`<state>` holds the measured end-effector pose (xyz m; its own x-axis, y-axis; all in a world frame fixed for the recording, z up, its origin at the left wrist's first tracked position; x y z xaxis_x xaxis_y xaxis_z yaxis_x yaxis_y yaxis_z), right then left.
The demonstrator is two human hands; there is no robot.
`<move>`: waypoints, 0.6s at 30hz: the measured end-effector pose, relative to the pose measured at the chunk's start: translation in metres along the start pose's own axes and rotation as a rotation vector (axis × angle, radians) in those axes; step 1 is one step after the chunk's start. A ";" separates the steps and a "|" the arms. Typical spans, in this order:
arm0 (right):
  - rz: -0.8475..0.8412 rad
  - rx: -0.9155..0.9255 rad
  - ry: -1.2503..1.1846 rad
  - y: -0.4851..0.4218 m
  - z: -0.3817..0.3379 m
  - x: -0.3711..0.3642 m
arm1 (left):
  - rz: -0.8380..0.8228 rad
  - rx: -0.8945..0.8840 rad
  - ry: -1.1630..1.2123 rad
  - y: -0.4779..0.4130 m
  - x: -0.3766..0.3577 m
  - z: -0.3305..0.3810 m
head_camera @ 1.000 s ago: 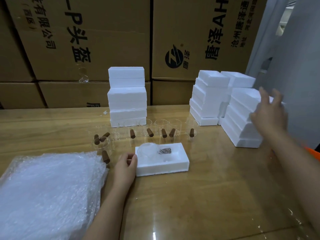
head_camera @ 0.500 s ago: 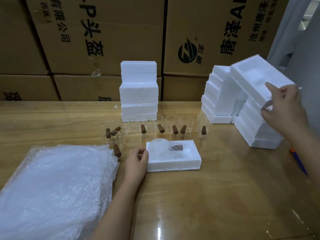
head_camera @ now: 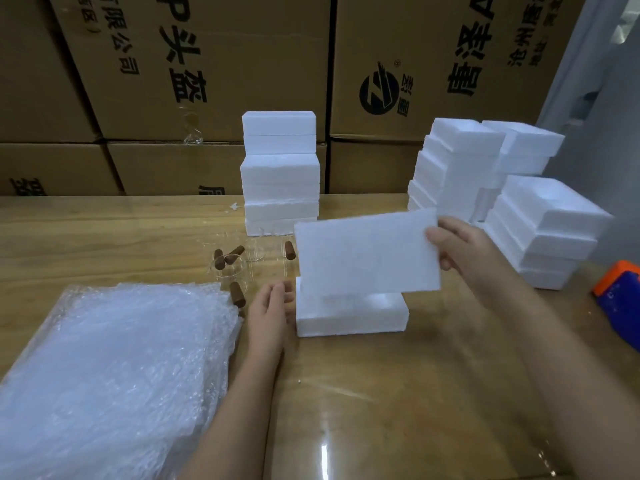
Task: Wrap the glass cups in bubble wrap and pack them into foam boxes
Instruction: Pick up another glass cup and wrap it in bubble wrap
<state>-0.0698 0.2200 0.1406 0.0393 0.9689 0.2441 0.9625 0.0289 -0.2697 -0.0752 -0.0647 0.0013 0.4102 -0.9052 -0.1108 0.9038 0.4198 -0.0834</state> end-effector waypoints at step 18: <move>0.082 -0.474 -0.107 -0.010 0.109 -0.038 | -0.189 -0.032 0.173 -0.001 -0.005 0.008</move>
<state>-0.1104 0.2096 0.0327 0.1164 0.9838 0.1365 0.9744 -0.1397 0.1760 -0.0770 -0.0612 0.0097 0.2052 -0.9441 -0.2581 0.9569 0.2489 -0.1497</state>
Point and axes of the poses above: each hand's wrist, its own y-axis away from the middle knuckle, its own x-axis out of the back of the hand, z = x × y, the point moved 7 cm from there along -y, towards the middle knuckle, and after that the axes turned 2 degrees about z, right-handed, at the moved point
